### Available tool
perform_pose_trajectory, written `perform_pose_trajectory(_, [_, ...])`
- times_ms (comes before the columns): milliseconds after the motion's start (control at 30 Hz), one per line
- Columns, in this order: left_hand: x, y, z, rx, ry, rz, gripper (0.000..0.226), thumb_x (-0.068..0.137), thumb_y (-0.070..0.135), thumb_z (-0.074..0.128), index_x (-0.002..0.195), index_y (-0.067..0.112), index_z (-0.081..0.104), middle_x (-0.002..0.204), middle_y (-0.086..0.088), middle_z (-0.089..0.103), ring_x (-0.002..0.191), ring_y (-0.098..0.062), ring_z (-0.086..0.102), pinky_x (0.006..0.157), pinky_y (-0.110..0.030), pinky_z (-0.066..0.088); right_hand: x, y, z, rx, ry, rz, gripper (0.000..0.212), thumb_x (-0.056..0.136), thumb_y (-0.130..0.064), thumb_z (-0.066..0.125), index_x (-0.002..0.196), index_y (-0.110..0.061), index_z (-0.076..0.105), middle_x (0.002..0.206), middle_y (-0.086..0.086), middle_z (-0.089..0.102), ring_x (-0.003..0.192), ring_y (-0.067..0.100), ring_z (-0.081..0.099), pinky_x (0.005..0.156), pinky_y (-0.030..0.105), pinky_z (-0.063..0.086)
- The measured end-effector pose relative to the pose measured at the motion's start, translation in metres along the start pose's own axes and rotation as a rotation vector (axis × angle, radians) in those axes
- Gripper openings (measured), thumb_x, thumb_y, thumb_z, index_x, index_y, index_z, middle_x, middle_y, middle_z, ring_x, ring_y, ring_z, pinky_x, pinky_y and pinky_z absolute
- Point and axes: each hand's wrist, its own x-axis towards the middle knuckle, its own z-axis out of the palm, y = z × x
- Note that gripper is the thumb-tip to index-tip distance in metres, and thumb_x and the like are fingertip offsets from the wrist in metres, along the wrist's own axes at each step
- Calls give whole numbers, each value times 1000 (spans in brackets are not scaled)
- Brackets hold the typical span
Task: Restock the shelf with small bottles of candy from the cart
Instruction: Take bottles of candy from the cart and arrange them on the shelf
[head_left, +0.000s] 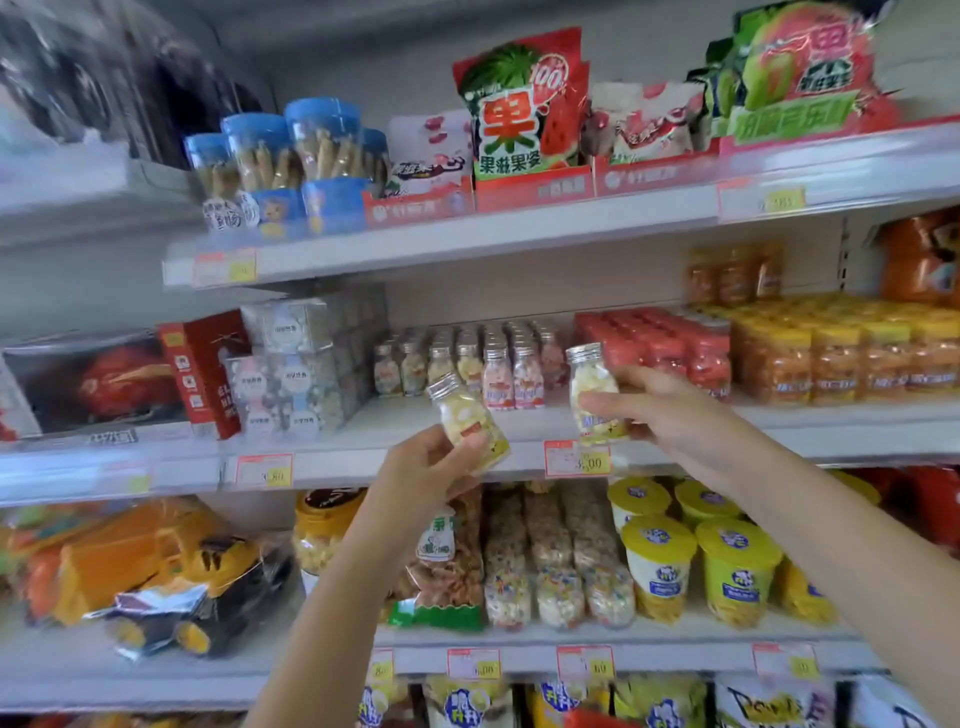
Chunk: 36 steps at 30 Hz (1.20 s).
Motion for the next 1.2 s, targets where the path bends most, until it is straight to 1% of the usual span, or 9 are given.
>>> perform_pose_trajectory(100, [34,7,-27,146,81,32,25,86,33,64,104,16,66,94,5,73,91,-12,69,87,-28,54,27,-15,19,-114,-5,-42,39,74,-25,79,108,-18,61,88,-3,68,69,8,60,62,21,47])
perform_pose_trajectory(167, [56,11,-47,294,115,22,34,82,38,69,97,9,65,93,-7,72,89,-20,69,88,-33,54,47,-19,40,-240,-2,-95,47,71,-23,83,109,-20,55,90,3,66,62,12,60,58,24,50])
perform_pose_trajectory(300, [88,10,-77,585,120,-64,36,80,35,72,71,8,50,64,-3,50,60,-17,46,57,-23,34,89,-25,80,-561,24,-302,42,70,-27,83,81,-27,43,80,-3,56,57,7,46,49,22,35])
perform_pose_trajectory(533, [126,-8,-100,694,14,-155,26,80,29,73,84,5,62,69,1,54,60,-11,47,56,-18,37,152,-32,122,-1043,-133,-384,30,78,-27,72,70,-19,44,94,9,58,85,24,51,67,30,36])
perform_pose_trajectory(633, [141,-20,-101,714,7,-140,52,78,29,75,116,-2,57,92,-7,62,83,-21,60,76,-29,47,169,-35,123,-1153,-146,-390,36,75,-35,76,96,-10,60,99,6,66,88,22,57,76,33,48])
perform_pose_trajectory(700, [151,-23,-99,621,3,-141,58,77,20,76,126,2,50,96,-3,63,88,-18,61,77,-26,51,175,-40,121,-1199,-160,-387,45,73,-39,78,105,-12,63,101,5,66,93,22,59,82,37,50])
perform_pose_trajectory(800, [160,-25,-90,486,-11,-138,56,75,11,77,124,1,50,88,2,63,80,-10,61,66,-19,52,182,-48,117,-1271,-159,-384,46,72,-43,77,106,-14,67,104,5,65,98,24,57,89,37,45])
perform_pose_trajectory(900, [169,-32,-84,515,24,-91,54,72,19,81,118,6,55,96,-1,64,89,-16,62,79,-26,53,188,-51,116,-1348,-123,-417,44,70,-44,79,100,-14,68,98,2,67,96,23,57,93,39,36])
perform_pose_trajectory(1200, [180,-38,-73,557,123,-42,48,69,22,83,106,12,55,88,3,61,76,-7,56,57,-13,40,197,-53,111,-1417,-98,-428,41,66,-43,82,93,-14,70,91,0,68,93,22,58,93,41,34])
